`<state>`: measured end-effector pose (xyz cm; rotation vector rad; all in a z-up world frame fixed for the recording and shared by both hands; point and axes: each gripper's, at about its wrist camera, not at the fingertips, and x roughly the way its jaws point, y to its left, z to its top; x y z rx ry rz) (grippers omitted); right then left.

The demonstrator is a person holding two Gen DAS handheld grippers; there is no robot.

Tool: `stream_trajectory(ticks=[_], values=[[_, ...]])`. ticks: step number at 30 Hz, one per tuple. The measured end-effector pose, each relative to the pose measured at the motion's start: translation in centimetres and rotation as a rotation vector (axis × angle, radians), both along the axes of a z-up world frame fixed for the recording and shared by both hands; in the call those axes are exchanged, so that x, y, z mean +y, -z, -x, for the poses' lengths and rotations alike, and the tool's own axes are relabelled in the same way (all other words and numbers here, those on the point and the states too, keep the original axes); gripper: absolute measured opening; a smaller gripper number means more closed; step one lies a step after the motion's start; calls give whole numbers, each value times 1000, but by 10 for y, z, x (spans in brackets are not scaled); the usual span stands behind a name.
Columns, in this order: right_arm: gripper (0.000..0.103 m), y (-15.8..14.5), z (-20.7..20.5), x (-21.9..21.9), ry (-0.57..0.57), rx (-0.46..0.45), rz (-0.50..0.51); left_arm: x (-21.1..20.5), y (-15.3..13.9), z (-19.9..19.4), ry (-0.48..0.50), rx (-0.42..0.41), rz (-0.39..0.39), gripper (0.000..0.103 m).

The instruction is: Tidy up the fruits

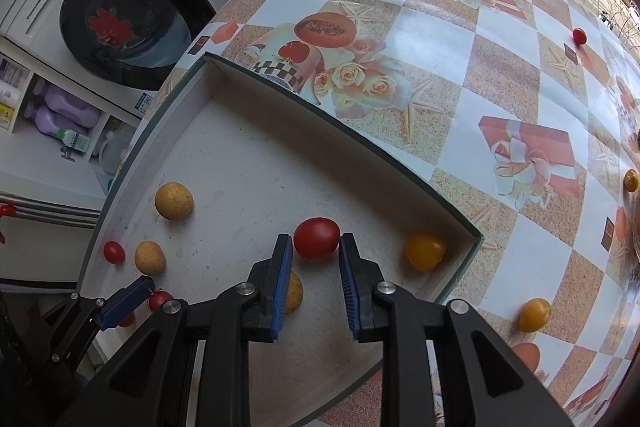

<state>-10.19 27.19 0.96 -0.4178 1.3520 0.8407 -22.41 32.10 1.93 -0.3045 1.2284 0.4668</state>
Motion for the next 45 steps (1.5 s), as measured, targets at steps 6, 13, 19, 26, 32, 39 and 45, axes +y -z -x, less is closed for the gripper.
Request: stream_trajectory(ticks=[6,13,19,26,32,39,45], values=[[45,-11,8,-5,-19,-11,-17,-7,-14,5,19,-57,-29,81],[69,-31,20,-12,-36,-31,-37,-10,-21,8,11,-41,-14,81],[84,-42,29,-25,-42,-35,-10,-22,-27,18,36,-18,-14,81],[100,-58,37,-45,-32,-43,24,-31,-38,32,16,29,-30,103],[103,-73,49,-61,-61,-55,58,-33,-58,40,-56,69,-48,103],[103,-94,55,-82,-82,-45,70,-43,-81,40,-81,78,-50,103],[103,-114,58,-99,-105,-35,64,-56,-94,48,-111,148,-31,103]])
